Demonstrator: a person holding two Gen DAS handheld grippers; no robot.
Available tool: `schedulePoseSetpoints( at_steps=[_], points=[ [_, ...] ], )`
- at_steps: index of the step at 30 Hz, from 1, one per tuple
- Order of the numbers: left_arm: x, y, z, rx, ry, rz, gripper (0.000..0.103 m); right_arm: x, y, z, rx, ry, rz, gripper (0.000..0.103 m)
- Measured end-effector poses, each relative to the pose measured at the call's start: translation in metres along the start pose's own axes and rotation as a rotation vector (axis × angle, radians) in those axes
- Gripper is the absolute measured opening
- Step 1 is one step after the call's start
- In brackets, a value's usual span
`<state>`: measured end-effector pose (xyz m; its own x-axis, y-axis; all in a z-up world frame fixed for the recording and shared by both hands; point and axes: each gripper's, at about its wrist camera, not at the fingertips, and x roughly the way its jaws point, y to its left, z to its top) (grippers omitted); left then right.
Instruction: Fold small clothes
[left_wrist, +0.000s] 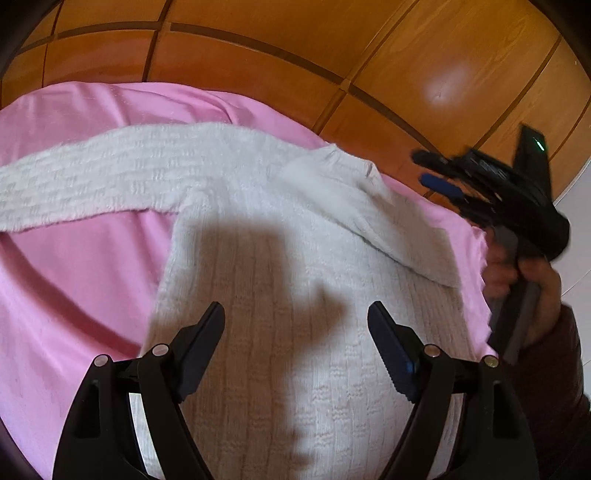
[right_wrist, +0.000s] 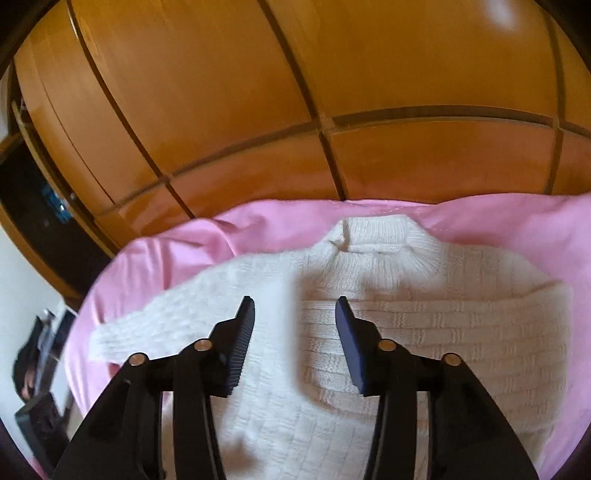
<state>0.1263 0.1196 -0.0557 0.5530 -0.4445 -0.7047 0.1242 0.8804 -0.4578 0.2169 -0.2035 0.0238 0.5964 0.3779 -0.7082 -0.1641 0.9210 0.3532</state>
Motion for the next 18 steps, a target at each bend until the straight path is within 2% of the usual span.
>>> schedulePoseSetpoints(
  at_steps=[2,4,5,8,14,15,17,18],
  points=[
    [0.004,0.001,0.004,-0.006,0.004,-0.015,0.075,-0.019,-0.013,-0.004,0.027,-0.022,-0.022,0.045],
    [0.013,0.000,0.012,-0.008,0.014,-0.028,0.071,-0.042,-0.032,-0.018,0.059,-0.034,-0.063,0.053],
    [0.018,-0.001,0.016,-0.012,0.018,-0.026,0.070,-0.056,-0.047,-0.029,0.079,-0.036,-0.088,0.054],
    [0.033,-0.002,0.031,-0.031,0.031,-0.046,0.066,-0.080,-0.083,-0.056,0.137,-0.013,-0.167,0.054],
    [0.085,-0.002,0.067,-0.060,0.091,-0.031,0.054,-0.113,-0.146,-0.097,0.304,-0.012,-0.270,0.054],
    [0.096,-0.002,0.072,-0.062,0.103,-0.032,0.049,-0.117,-0.153,-0.100,0.324,-0.019,-0.280,0.054],
    [0.113,-0.003,0.079,-0.066,0.130,-0.023,0.025,-0.119,-0.161,-0.098,0.344,-0.028,-0.288,0.054],
    [0.120,-0.005,0.082,-0.056,0.144,-0.033,0.003,-0.119,-0.161,-0.096,0.343,-0.033,-0.290,0.054]
  ],
)
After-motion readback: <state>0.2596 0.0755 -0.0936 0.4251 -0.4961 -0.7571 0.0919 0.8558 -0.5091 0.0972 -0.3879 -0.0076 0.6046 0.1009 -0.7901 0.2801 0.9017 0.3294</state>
